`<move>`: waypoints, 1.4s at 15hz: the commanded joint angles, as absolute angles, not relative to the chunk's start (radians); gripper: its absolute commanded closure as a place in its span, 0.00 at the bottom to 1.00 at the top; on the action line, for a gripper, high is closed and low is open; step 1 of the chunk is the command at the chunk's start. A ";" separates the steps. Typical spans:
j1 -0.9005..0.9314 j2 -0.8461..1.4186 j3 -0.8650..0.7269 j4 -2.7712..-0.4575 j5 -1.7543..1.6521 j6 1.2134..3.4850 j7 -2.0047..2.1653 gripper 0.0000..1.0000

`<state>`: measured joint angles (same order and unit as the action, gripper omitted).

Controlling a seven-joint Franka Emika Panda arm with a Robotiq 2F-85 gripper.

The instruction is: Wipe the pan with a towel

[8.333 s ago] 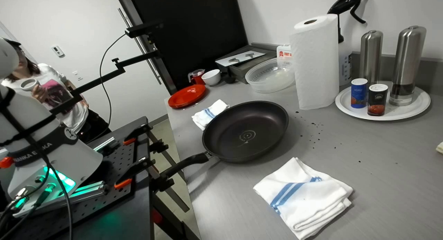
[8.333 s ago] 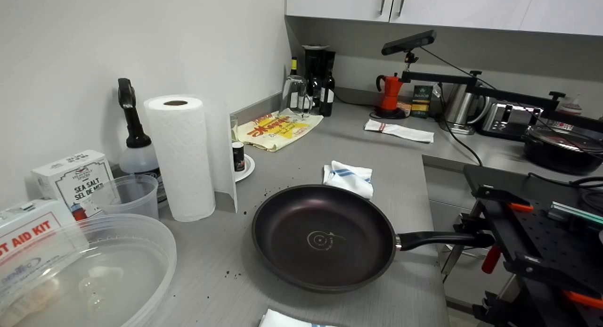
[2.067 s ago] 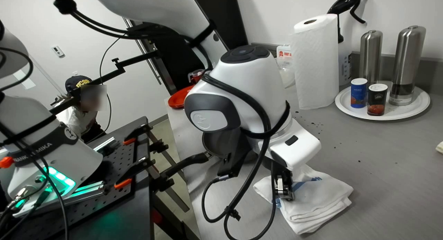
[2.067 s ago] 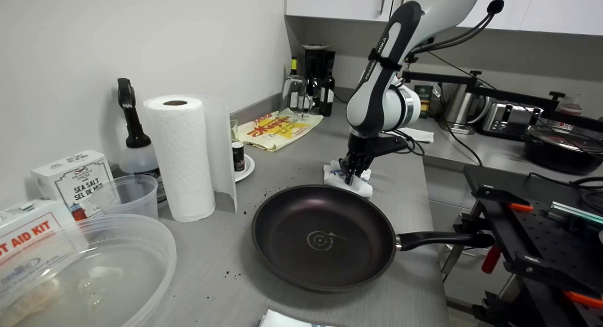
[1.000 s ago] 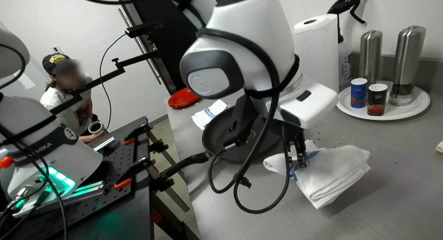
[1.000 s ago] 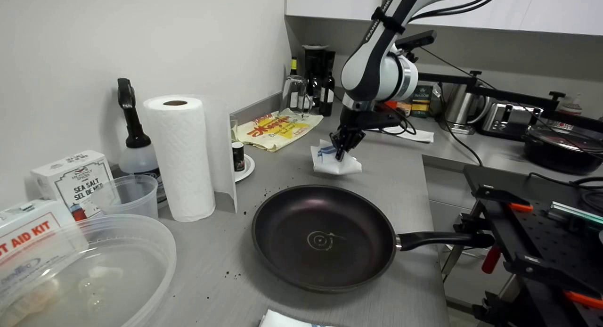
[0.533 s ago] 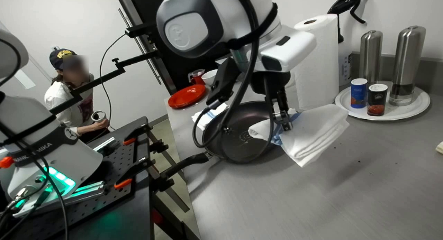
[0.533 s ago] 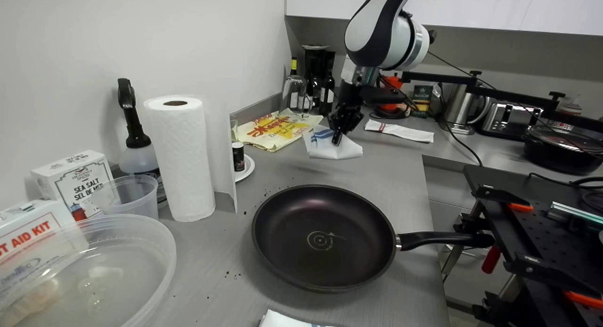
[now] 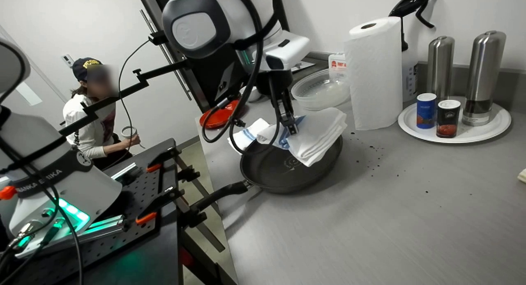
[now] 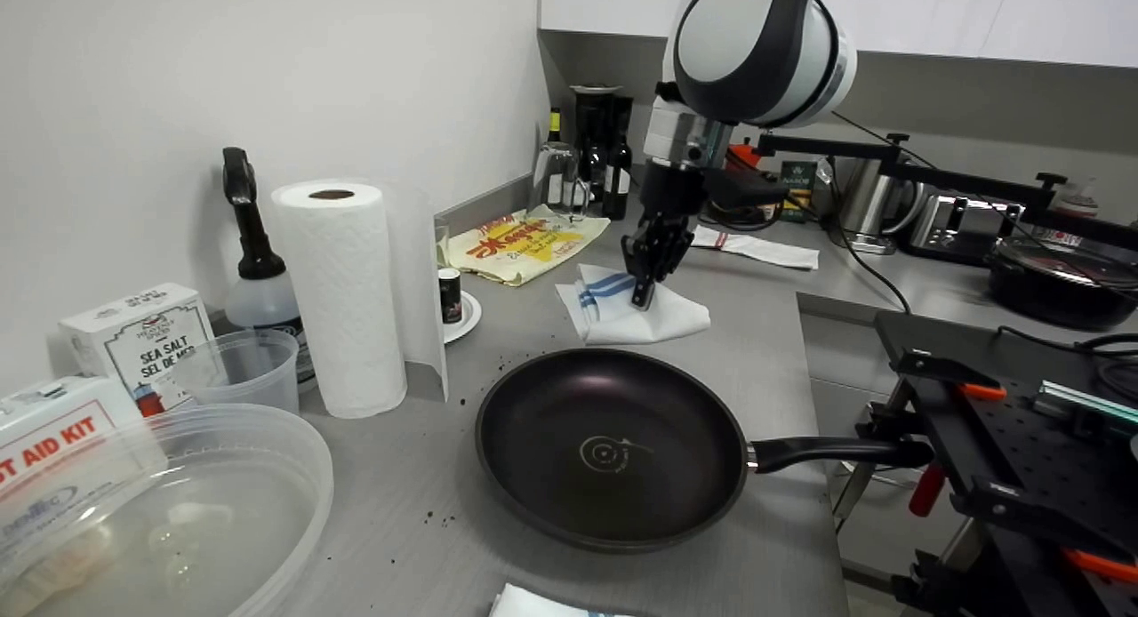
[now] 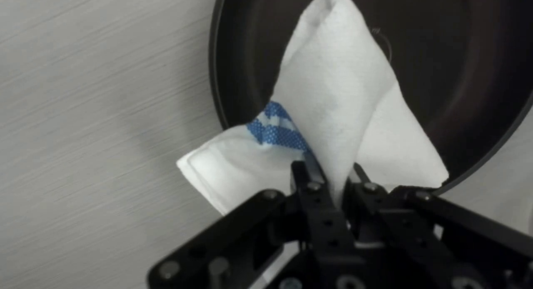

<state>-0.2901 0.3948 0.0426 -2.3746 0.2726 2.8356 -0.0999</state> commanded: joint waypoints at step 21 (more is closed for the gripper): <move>0.457 0.727 -0.487 -2.393 -0.148 3.168 0.200 0.97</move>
<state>0.3689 0.6287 -0.4253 -2.4452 -0.1762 3.1066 0.1830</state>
